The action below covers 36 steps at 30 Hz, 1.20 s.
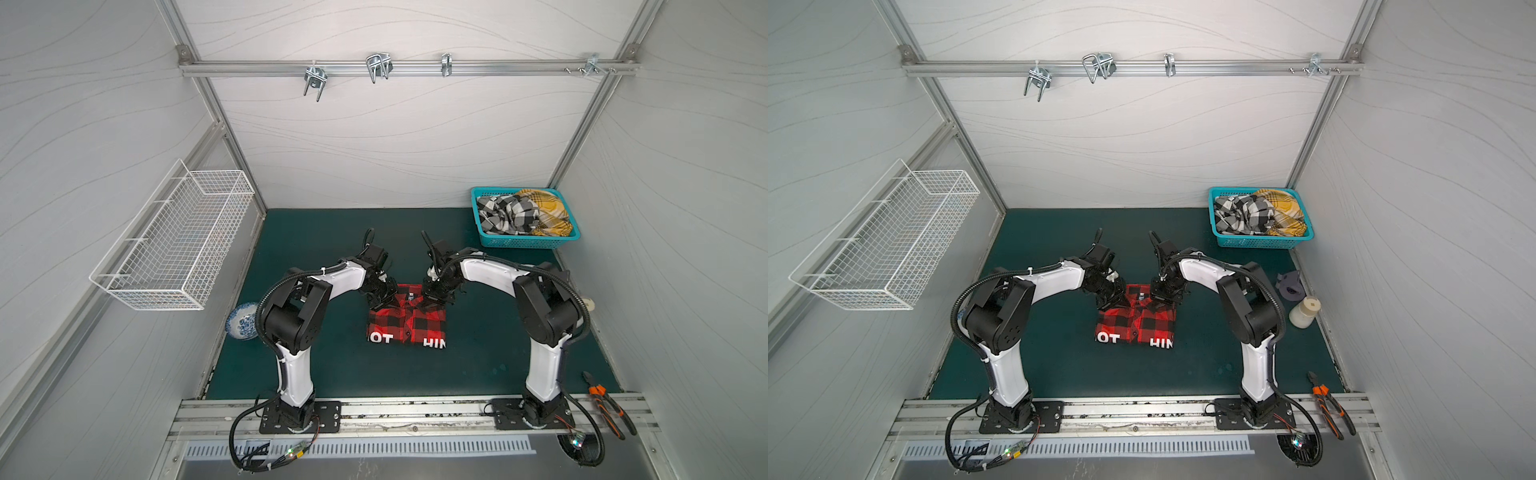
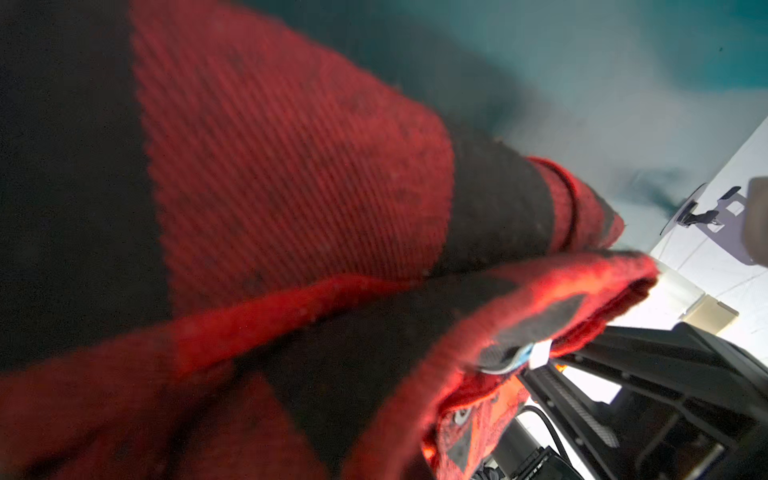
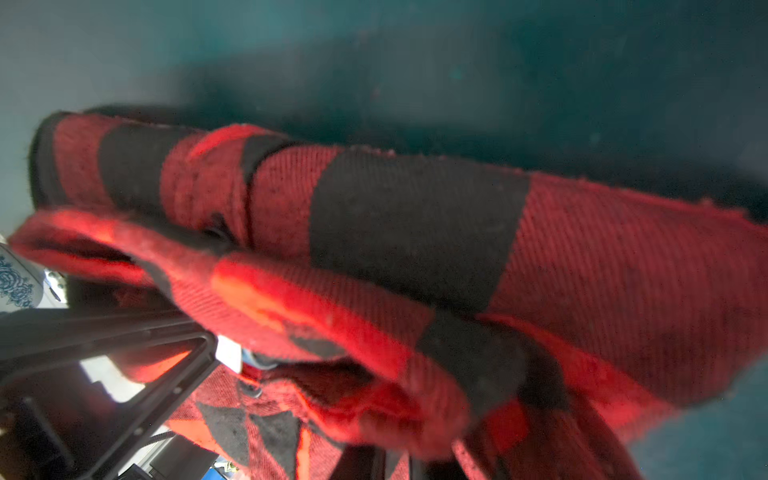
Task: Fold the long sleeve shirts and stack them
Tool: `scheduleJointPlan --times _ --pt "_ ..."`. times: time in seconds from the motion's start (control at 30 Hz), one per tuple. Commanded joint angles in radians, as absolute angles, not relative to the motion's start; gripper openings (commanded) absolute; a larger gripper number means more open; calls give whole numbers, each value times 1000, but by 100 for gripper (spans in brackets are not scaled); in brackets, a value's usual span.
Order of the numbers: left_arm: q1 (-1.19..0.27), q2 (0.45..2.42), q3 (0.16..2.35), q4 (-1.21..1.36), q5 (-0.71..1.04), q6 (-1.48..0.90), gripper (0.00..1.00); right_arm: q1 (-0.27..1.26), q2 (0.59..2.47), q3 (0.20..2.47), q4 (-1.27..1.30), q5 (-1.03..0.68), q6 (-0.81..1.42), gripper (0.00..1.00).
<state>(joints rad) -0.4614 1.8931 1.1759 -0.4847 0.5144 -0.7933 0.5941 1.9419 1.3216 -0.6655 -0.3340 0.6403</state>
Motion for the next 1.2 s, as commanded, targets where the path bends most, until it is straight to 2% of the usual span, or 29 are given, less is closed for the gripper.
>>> scheduleJointPlan --times 0.0,0.07,0.1,0.17,0.27,0.5,0.73,1.17 --pt "-466 1852 1231 -519 419 -781 0 568 1912 1343 -705 -295 611 14" --pt "-466 1789 1244 -546 396 -783 0 555 1883 1362 -737 -288 587 17" --pt "-465 1756 1250 -560 389 -781 4 555 1867 1369 -751 -289 577 20" --pt "-461 1683 1263 -625 357 -760 18 553 1808 1369 -783 -282 553 28" --pt "-424 1557 1240 -706 332 -711 32 553 1705 1335 -816 -273 543 37" --pt "-224 1364 1005 -708 520 -640 49 567 1519 1156 -817 -309 590 40" --pt "-213 1417 884 -581 612 -677 54 586 1442 987 -742 -331 658 40" --pt "-247 1642 853 -387 641 -737 49 586 1418 858 -667 -355 682 40"
